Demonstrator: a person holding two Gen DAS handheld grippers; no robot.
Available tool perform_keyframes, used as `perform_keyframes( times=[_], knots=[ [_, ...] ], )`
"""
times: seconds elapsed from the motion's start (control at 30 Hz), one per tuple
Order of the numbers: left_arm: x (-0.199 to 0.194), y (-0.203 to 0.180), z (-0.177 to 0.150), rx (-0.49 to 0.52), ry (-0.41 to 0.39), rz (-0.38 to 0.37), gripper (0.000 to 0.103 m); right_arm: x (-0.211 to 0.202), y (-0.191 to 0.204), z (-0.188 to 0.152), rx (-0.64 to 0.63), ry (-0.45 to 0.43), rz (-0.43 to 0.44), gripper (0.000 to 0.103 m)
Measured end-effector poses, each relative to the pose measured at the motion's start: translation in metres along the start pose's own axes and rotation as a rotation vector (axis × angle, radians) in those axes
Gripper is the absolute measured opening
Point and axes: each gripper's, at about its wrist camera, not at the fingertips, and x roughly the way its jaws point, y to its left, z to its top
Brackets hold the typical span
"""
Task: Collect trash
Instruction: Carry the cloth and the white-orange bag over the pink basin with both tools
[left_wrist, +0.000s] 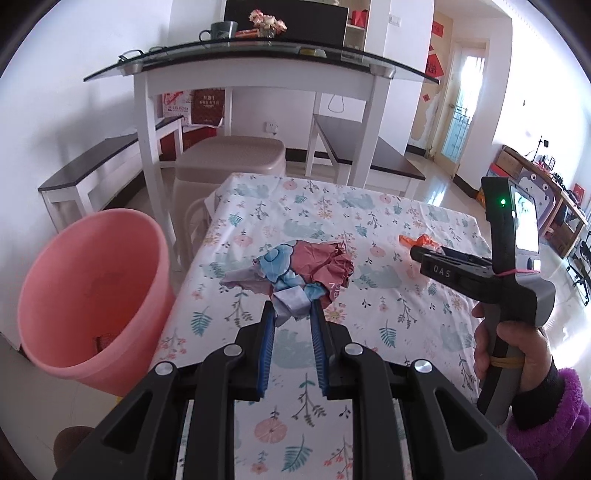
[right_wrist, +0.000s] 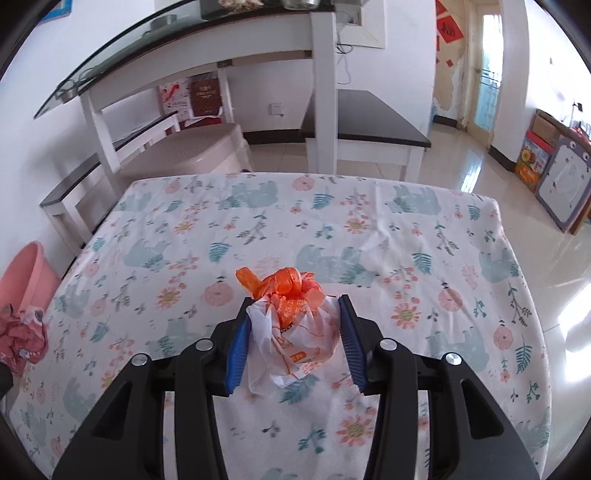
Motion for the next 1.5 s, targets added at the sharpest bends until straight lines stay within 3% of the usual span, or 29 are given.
perform_keyframes(
  times=[0.37, 0.83, 1.17, 1.5],
  knots=[
    [-0.024, 0.028, -0.003, -0.027, -0.064, 0.072, 0.018, -0.032, 0.062, -0.024, -0.04, 0.01, 0.148, 0.046],
    [-0.045, 0.089, -0.014, -0.151, -0.109, 0.161, 0.018, -0.081, 0.139, -0.024, -0.153, -0.087, 0.284, 0.046],
    [-0.055, 0.12, -0.02, -0.179, -0.143, 0.283, 0.019, -0.089, 0.194, -0.026, -0.24, -0.114, 0.392, 0.045],
    [-0.047, 0.161, -0.026, -0.263, -0.107, 0.357, 0.019, -0.085, 0.243, -0.021, -0.32, -0.097, 0.451, 0.045]
  ],
)
